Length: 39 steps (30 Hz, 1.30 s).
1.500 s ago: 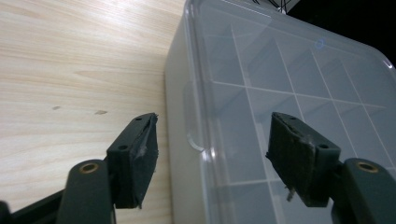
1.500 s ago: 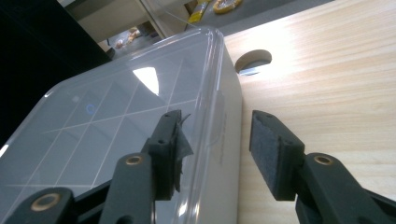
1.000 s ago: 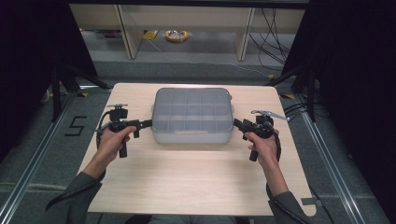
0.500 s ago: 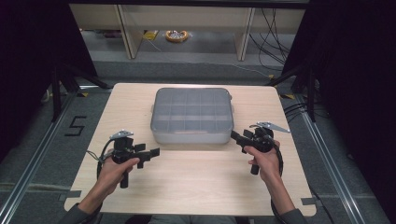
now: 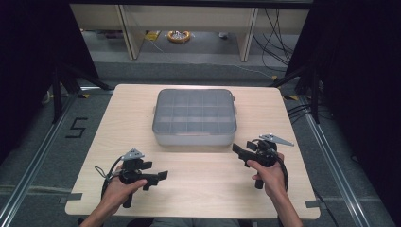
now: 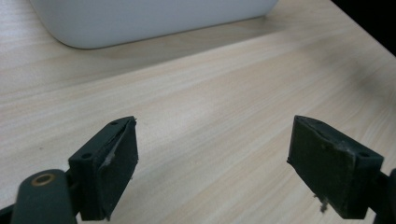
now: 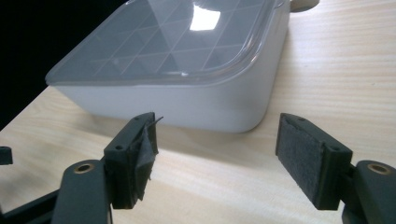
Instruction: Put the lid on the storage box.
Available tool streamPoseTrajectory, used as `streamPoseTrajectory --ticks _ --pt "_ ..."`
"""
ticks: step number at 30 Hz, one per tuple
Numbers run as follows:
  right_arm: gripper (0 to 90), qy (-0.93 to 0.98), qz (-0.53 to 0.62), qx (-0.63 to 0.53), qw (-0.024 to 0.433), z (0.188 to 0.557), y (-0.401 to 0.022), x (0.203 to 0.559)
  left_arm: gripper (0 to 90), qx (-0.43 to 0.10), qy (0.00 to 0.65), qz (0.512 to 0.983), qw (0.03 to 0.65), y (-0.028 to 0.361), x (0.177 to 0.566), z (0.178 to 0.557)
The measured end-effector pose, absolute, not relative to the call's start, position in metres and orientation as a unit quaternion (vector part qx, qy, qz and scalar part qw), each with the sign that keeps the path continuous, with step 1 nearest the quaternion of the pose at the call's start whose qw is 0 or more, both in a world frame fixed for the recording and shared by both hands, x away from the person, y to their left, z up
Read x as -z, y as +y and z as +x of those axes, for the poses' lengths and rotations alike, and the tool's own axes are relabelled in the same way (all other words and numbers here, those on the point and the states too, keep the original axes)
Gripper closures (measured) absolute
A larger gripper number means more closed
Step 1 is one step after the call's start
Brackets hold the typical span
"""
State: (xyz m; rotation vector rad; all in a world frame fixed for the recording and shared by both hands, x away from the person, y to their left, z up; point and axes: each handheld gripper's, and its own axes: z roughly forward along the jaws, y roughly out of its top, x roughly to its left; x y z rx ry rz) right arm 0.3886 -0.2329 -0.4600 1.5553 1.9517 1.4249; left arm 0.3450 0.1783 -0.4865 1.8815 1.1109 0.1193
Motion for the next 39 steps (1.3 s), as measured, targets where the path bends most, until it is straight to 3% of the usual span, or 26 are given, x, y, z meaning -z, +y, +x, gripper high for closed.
streamPoseTrajectory --ticks 13,15,34,38,39 --pt "28.2 0.690 0.527 -0.483 0.117 0.365 -0.224 0.471 15.2 -0.054 0.437 0.767 0.467 0.180 0.491 0.320" --pt "27.8 0.684 0.537 -0.484 0.097 0.358 -0.222 0.471 15.2 -0.056 0.434 0.771 0.463 0.182 0.491 0.318" --pt "25.4 0.717 0.504 -0.470 0.109 0.322 -0.216 0.480 15.2 -0.059 0.428 0.777 0.459 0.185 0.497 0.292" --pt "25.0 0.713 0.509 -0.472 0.094 0.311 -0.215 0.479 15.2 -0.061 0.424 0.778 0.460 0.187 0.495 0.287" --pt "24.9 0.723 0.500 -0.465 0.109 0.311 -0.217 0.480 15.2 -0.061 0.427 0.773 0.465 0.186 0.495 0.285"
